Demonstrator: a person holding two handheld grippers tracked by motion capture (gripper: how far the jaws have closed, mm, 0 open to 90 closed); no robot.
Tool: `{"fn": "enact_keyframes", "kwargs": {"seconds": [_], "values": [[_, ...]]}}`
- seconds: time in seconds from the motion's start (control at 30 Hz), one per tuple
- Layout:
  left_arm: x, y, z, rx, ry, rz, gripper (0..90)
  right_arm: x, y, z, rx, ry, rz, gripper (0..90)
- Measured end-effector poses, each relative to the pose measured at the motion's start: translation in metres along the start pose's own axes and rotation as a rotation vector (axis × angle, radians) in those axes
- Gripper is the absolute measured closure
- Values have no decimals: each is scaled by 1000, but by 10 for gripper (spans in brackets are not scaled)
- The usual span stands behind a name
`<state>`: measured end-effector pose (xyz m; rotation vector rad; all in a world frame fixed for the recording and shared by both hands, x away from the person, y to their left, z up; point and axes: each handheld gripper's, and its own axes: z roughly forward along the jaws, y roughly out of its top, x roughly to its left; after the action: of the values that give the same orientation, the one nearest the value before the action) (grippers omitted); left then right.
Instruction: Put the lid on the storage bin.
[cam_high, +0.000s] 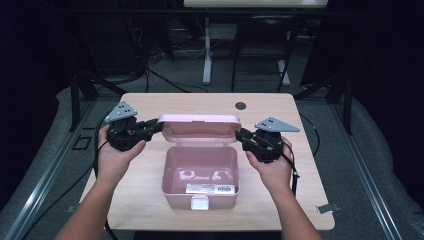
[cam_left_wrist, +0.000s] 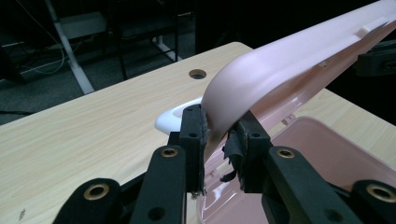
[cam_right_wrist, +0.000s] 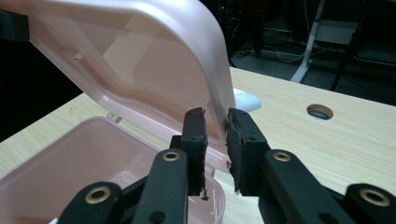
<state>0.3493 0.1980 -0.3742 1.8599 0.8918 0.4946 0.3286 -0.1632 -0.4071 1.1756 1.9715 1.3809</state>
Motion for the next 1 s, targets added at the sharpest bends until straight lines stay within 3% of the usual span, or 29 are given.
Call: {"fn": "enact_keyframes", "kwargs": {"seconds": [0.6, 0.87, 1.0], "values": [[-3, 1, -1, 5, 4, 31, 769, -5, -4, -3, 11, 46, 30, 728], [-2, -1, -6, 1, -23, 7, 768, -5, -2, -16, 26, 61, 34, 726], [-4, -1, -9, 4, -25, 18, 768, -5, -2, -25, 19, 59, 35, 725]]}}
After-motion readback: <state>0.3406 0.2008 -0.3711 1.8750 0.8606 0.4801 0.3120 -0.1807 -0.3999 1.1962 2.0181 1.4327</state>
